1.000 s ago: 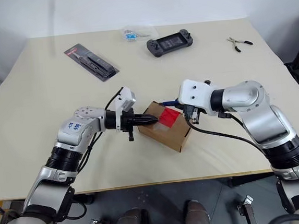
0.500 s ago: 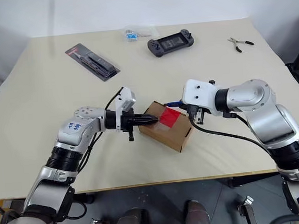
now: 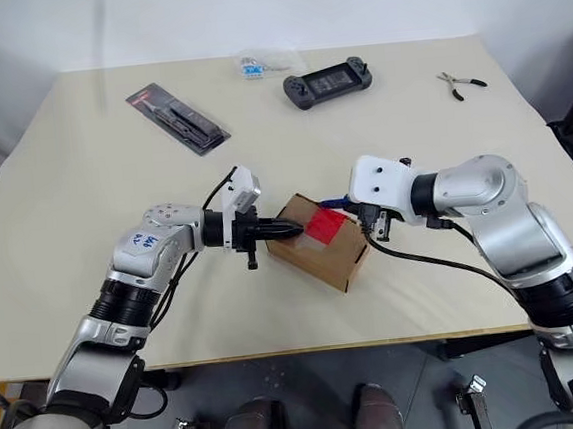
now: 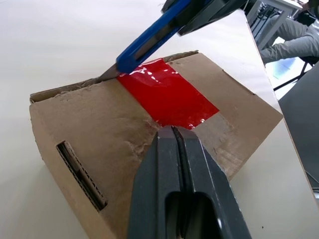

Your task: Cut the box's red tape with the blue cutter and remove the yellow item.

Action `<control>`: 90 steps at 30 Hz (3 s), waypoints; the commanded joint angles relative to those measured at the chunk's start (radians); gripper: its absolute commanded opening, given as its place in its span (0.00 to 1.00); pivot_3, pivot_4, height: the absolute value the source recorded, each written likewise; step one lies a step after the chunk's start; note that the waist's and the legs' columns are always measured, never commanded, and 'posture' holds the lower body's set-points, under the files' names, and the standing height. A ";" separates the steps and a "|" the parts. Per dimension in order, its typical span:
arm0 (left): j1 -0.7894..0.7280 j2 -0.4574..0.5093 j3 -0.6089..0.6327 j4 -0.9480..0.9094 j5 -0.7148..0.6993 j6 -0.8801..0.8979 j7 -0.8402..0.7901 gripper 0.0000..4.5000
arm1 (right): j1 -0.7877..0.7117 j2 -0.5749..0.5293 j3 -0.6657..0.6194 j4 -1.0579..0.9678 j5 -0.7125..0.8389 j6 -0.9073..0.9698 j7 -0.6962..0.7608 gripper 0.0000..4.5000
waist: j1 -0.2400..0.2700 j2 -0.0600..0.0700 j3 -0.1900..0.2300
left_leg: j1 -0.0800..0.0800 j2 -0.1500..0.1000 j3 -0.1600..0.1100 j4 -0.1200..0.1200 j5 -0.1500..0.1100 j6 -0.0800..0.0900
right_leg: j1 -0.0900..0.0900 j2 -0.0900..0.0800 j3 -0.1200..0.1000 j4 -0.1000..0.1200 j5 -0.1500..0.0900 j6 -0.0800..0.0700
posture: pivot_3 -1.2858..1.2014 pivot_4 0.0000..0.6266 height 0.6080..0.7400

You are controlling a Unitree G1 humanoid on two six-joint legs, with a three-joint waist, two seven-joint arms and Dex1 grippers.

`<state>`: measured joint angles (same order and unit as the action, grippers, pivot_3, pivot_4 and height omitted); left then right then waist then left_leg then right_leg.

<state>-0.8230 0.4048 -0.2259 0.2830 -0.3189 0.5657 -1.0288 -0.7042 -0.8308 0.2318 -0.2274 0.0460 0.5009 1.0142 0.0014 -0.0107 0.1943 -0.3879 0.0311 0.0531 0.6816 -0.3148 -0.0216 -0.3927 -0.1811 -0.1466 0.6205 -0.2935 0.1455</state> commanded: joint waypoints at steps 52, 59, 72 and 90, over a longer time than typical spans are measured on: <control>-0.227 -0.005 -0.353 0.268 0.446 0.072 -0.007 0.01 | 0.074 -0.214 -0.005 -0.309 0.040 0.310 0.127 0.10 | 0.023 -0.003 -0.020 | 0.017 0.000 0.002 0.000 -0.003 0.005 | 0.018 0.000 0.003 -0.010 0.001 -0.001 | 0.52 0.24 1.00; -0.217 -0.008 -0.346 0.256 0.443 0.097 0.005 0.01 | 0.117 -0.293 -0.080 -0.360 0.105 0.342 0.156 0.10 | 0.023 -0.002 -0.022 | 0.018 0.000 0.002 0.000 -0.003 0.005 | 0.018 0.000 0.003 -0.010 0.001 -0.001 | 0.52 0.24 1.00; -0.179 -0.029 -0.222 0.200 0.364 0.078 0.029 0.01 | 0.142 -0.242 -0.472 -0.291 0.394 0.471 0.104 0.10 | 0.024 -0.003 -0.022 | 0.018 0.001 0.002 0.000 -0.003 0.006 | 0.018 0.000 0.004 -0.011 0.001 -0.002 | 0.52 0.24 1.00; -0.264 -0.098 0.115 -0.024 0.073 0.166 0.027 0.00 | 0.344 0.171 -0.393 0.442 0.139 -0.132 -0.359 0.39 | 0.020 0.002 -0.016 | -0.002 -0.002 0.007 0.001 -0.003 0.008 | 0.001 -0.001 0.005 -0.013 0.006 0.005 | 0.52 0.24 1.00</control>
<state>-1.0526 0.2992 -0.1504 0.3086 -0.2117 0.7131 -1.0153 -0.3735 -0.6512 -0.1378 0.2062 0.1904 0.3789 0.6671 0.0210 -0.0086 0.1784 -0.3895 0.0290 0.0616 0.6821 -0.3179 -0.0136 -0.3916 -0.1819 -0.1401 0.6070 -0.2879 0.1510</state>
